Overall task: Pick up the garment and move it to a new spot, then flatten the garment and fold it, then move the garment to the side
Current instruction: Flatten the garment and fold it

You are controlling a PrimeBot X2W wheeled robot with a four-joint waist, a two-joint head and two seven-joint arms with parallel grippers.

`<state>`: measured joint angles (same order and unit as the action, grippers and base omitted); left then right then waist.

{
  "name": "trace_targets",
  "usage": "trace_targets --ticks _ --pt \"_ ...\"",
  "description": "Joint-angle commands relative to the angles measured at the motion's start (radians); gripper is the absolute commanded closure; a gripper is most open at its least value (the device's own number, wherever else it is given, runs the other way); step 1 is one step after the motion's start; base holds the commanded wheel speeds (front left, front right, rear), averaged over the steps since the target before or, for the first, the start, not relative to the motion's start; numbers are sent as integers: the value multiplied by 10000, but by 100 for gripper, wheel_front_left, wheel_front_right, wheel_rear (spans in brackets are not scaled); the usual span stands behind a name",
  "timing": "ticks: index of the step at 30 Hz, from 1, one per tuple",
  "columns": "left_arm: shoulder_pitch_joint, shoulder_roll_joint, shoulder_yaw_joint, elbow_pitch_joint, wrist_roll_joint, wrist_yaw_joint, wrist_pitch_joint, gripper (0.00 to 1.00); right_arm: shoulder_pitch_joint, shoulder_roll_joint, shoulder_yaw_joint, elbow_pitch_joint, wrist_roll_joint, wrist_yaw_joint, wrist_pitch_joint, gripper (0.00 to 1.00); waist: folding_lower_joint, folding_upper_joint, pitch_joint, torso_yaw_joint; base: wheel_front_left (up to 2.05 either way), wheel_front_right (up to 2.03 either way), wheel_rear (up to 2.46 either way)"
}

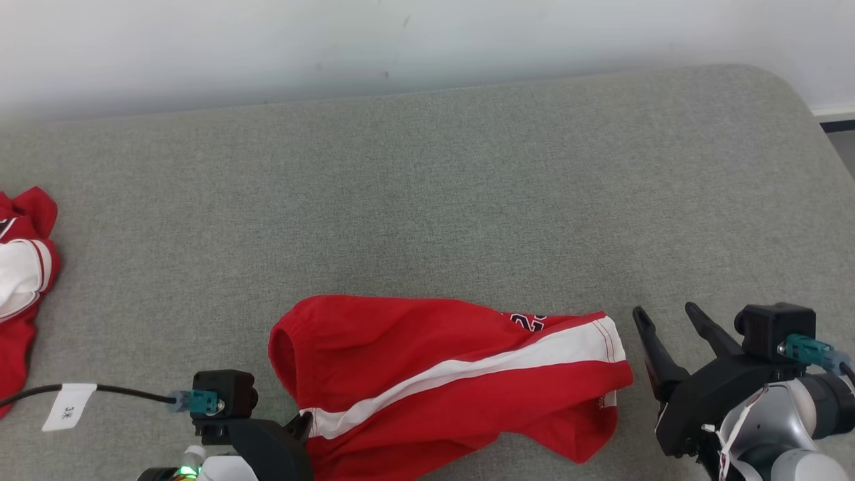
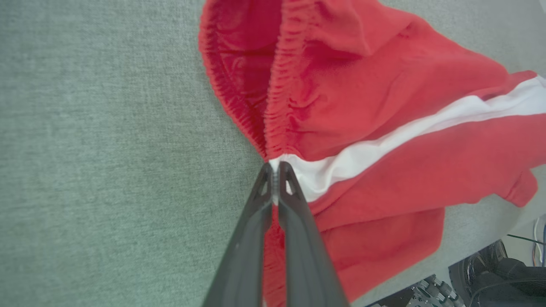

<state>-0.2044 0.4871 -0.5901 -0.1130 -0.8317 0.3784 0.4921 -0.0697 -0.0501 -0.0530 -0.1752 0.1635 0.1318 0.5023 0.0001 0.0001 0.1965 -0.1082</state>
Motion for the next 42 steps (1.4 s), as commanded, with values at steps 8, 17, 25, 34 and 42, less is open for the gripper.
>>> trace_targets --ticks 8,17,25,34,42 --pt "299 -144 -46 -106 -105 16 -173 100 -492 0 -186 248 -224 -22 782 0 -1 -1 265 30 0 0 0" --pt "99 -181 -71 6 -128 -86 -189 100 -908 -2 67 1391 14 -22 1575 5 -1 -1 396 156 0 0 0" --pt "171 -281 -118 111 -180 -104 -258 100 -760 -4 278 1688 260 -22 1821 27 -1 -1 337 227 0 0 0" --pt "204 -274 -153 175 -205 -147 -275 100 -800 -4 193 2086 555 -22 1964 19 -1 -1 289 304 0 0 0" --pt "114 -229 -171 167 -217 -149 -241 100 -1079 -4 327 2477 704 -22 1843 28 -1 -1 388 416 0 0 0"
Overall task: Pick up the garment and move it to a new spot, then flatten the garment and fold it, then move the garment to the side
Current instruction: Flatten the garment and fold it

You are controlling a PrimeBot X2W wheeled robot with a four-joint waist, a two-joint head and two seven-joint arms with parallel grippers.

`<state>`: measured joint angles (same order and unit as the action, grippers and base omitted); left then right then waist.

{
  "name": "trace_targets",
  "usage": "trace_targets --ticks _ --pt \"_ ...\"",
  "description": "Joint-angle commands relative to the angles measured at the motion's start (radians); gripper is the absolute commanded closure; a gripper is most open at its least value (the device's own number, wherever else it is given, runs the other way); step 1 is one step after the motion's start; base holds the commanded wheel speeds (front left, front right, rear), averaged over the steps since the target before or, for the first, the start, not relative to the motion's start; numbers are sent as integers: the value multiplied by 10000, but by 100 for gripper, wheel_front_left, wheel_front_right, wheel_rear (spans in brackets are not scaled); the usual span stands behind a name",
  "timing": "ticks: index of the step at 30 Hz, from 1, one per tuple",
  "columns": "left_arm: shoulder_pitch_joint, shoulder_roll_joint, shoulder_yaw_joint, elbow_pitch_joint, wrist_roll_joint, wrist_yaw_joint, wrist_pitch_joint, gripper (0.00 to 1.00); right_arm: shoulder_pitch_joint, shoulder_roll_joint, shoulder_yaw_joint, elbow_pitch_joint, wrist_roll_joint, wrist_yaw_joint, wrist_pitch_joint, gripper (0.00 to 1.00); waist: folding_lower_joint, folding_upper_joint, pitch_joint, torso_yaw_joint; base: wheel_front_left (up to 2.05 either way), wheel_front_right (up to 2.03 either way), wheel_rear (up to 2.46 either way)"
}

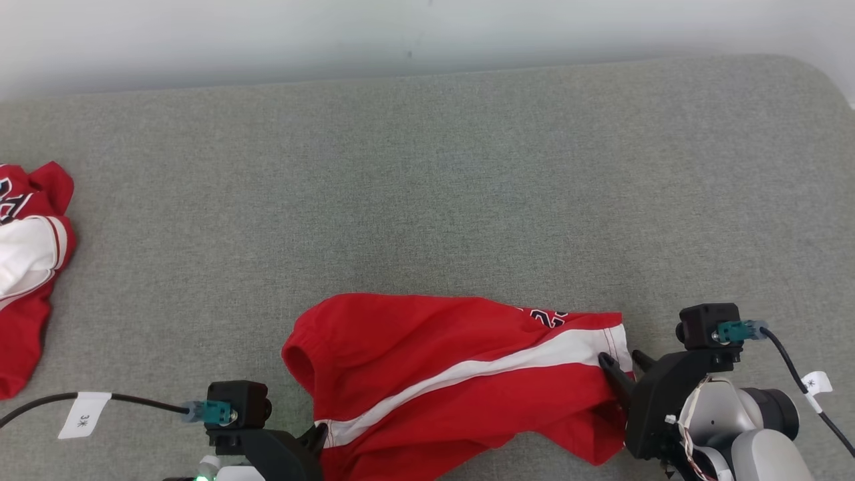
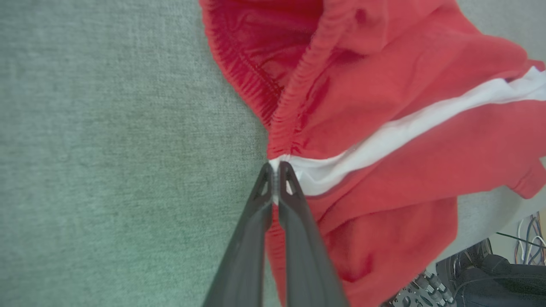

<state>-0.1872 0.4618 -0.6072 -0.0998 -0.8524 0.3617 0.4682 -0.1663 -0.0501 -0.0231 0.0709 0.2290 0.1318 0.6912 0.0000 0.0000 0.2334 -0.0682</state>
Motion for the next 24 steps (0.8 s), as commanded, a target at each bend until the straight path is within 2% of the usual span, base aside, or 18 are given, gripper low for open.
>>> trace_targets --ticks 1,3,6,9,14,15,18,20,24 --pt "-75 24 4 35 -13 22 5 100 -172 -4 57 34 43 -22 -75 34 0 0 30 24 0 0 0" --pt "-88 22 8 30 -16 44 6 100 -209 -2 106 80 -21 -22 -137 49 0 0 47 34 0 0 0" --pt "-75 2 0 14 -12 64 -8 100 -173 -4 156 37 -86 -22 -153 51 0 0 54 31 0 0 0" --pt "-63 -14 -12 -6 1 98 -25 100 -153 -2 184 -42 -205 -22 -210 47 0 0 52 13 0 0 0" --pt "-72 -29 -21 -40 -4 137 -21 100 -130 -2 256 -127 -181 -22 -176 55 0 0 55 -8 0 0 0" --pt "-83 -27 -26 -41 -5 139 -14 100 -120 -2 269 -144 -218 -22 -162 58 0 0 58 -7 0 0 0" --pt "-104 -30 -29 -34 -28 122 -14 100 -87 -2 310 -162 -180 -22 -112 90 0 0 59 3 0 0 0" --pt "-101 -34 -31 -27 -44 107 -22 100 -70 -4 281 -125 -204 -22 -97 100 0 0 59 15 0 0 0" --pt "-46 -108 109 -58 -149 -25 -255 100 -76 -2 300 -141 -145 -22 -230 100 0 0 36 30 0 0 0"
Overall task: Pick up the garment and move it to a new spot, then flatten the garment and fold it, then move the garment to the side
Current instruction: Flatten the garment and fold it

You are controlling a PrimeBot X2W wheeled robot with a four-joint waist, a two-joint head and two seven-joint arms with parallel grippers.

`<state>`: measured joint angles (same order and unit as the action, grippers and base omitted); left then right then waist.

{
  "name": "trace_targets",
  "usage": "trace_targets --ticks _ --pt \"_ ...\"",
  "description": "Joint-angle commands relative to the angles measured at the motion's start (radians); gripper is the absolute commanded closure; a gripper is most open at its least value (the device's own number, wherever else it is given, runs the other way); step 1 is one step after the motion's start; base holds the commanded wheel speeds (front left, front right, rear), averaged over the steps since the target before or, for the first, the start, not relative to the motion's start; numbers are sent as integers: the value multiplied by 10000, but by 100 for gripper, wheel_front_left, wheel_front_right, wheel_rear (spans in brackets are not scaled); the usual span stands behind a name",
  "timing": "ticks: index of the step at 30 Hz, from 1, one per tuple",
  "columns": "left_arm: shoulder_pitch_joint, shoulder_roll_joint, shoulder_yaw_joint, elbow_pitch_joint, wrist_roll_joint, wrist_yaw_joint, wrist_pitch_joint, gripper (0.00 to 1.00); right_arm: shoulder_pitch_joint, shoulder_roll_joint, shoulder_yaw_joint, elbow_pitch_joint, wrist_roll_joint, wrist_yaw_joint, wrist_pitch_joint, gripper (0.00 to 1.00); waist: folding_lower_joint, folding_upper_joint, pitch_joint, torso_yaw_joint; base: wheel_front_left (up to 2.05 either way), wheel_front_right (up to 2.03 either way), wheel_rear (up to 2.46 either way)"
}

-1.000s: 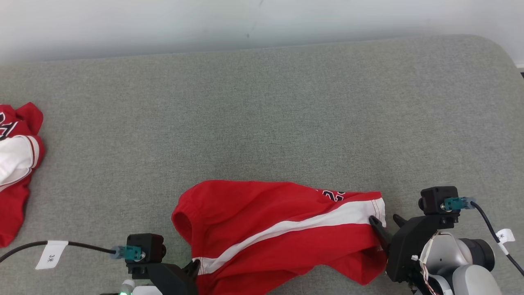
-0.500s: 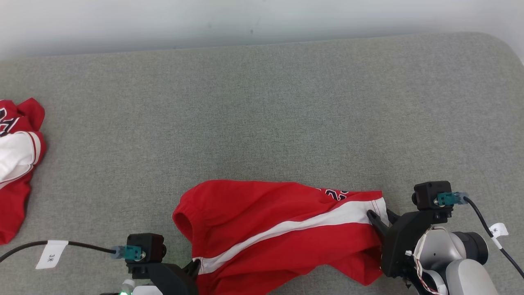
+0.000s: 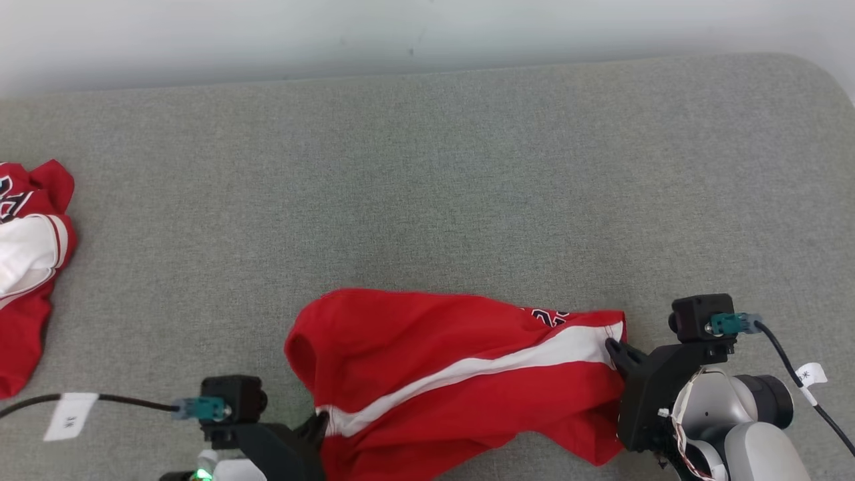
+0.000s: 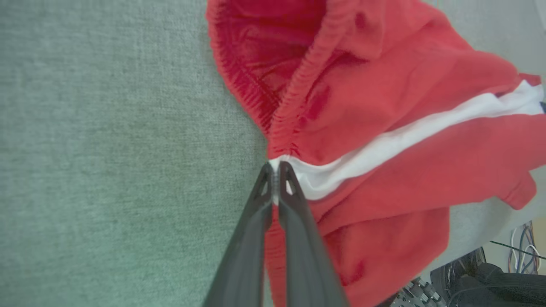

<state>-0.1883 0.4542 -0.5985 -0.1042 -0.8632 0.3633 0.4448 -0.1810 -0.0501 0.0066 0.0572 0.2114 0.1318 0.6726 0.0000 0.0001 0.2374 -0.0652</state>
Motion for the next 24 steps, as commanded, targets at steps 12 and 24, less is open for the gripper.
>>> trace_targets --ticks 12,24 --pt "-126 -1216 2037 -719 -1877 -1286 -2130 100 -673 0 -104 -1117 1805 -22 -1461 100 0 -1 93 -13 0 0 0" --pt "-4074 -1956 4131 467 -3651 -2052 -2438 100 -5060 -1240 1239 -203 3263 -22 -3134 100 0 -1 1859 -307 0 0 0"
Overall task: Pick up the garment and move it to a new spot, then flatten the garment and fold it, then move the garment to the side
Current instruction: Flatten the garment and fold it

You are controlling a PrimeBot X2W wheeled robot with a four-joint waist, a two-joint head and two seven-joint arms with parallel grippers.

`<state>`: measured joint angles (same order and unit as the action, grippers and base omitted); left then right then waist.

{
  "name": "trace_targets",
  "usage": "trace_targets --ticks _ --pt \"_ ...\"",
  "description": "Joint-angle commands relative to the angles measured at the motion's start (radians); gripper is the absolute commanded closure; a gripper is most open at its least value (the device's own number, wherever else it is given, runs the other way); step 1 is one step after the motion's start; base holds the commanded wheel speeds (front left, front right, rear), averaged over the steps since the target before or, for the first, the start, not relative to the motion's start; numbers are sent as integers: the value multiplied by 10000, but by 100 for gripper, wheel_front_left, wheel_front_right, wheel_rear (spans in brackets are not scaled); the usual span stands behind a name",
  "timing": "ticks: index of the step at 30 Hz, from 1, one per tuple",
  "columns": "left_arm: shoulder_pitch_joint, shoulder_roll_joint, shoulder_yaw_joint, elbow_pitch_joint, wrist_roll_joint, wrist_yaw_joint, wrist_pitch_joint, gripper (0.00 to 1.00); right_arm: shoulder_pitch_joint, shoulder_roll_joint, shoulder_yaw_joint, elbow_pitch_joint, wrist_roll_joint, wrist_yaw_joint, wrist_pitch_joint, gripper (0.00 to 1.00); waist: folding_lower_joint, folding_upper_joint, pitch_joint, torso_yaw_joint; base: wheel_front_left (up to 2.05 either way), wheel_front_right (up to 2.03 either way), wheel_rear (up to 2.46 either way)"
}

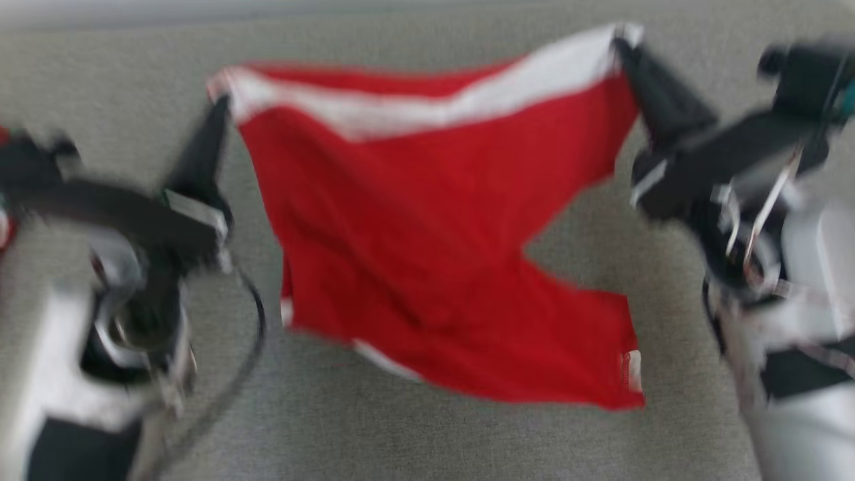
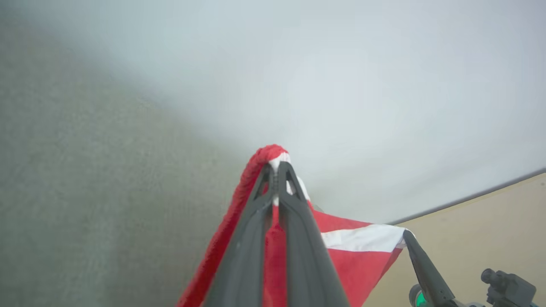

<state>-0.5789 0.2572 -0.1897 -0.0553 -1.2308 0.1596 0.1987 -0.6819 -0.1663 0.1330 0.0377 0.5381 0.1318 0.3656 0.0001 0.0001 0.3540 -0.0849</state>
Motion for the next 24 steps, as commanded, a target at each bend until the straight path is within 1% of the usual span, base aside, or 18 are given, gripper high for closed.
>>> trace_targets --ticks 1,4,6,7,8,9,10,12,13,16,18,21,24 --pt "-738 66 116 328 128 -13 -8 100 -636 -82 23 329 -8 -22 -214 100 -1 -1 904 -117 0 0 0" --pt "-2401 237 306 1290 427 -128 -183 100 -2297 11 228 1402 -150 -21 -700 100 -1 -1 1452 -245 0 0 0" --pt "-3456 266 658 1869 494 -122 -547 100 -3405 -128 526 2142 -579 -22 -1149 100 -1 -1 1707 -364 0 0 0" --pt "-3925 304 841 2136 585 -225 -807 100 -3937 -149 593 2549 -870 -22 -1450 100 -1 -1 1789 -412 0 0 0" --pt "-4323 336 985 2451 619 -260 -997 100 -4428 -33 666 2922 -1064 -22 -1764 100 -1 -1 1833 -463 0 0 0" --pt "-5110 372 1127 2961 656 -574 -1273 100 -5374 216 667 3550 -1470 -22 -2426 100 -1 -1 1866 -523 0 0 0" --pt "-5110 372 1127 2961 656 -574 -1273 100 -5374 216 667 3550 -1470 -22 -2426 100 -1 -1 1866 -523 0 0 0" --pt "-5744 474 1150 3320 769 -918 -1487 100 -6202 290 518 4033 -1847 -22 -3163 100 -1 -1 1868 -555 0 0 0" --pt "-6023 427 1209 3480 722 -1048 -1600 100 -6584 321 391 4251 -2046 -22 -3573 100 -1 -1 1852 -552 0 0 0" --pt "-6674 266 1415 3714 461 -1660 -1945 100 -7548 286 31 4826 -2604 -22 -4732 100 -1 -1 1775 -508 0 0 0" --pt "-6916 103 1646 3743 69 -2111 -2161 100 -8065 151 -155 5086 -2996 -24 -5423 100 -1 -1 1737 -465 0 0 0" --pt "-6917 -171 1953 3561 -566 -2551 -2280 100 -8415 -35 -134 5320 -3309 -27 -5923 100 -1 -1 1698 -362 0 0 0" --pt "-6288 -177 2026 3382 -921 -2732 -2161 100 -8356 -395 133 5421 -3375 -28 -6137 100 -1 -1 1676 -280 0 0 0"
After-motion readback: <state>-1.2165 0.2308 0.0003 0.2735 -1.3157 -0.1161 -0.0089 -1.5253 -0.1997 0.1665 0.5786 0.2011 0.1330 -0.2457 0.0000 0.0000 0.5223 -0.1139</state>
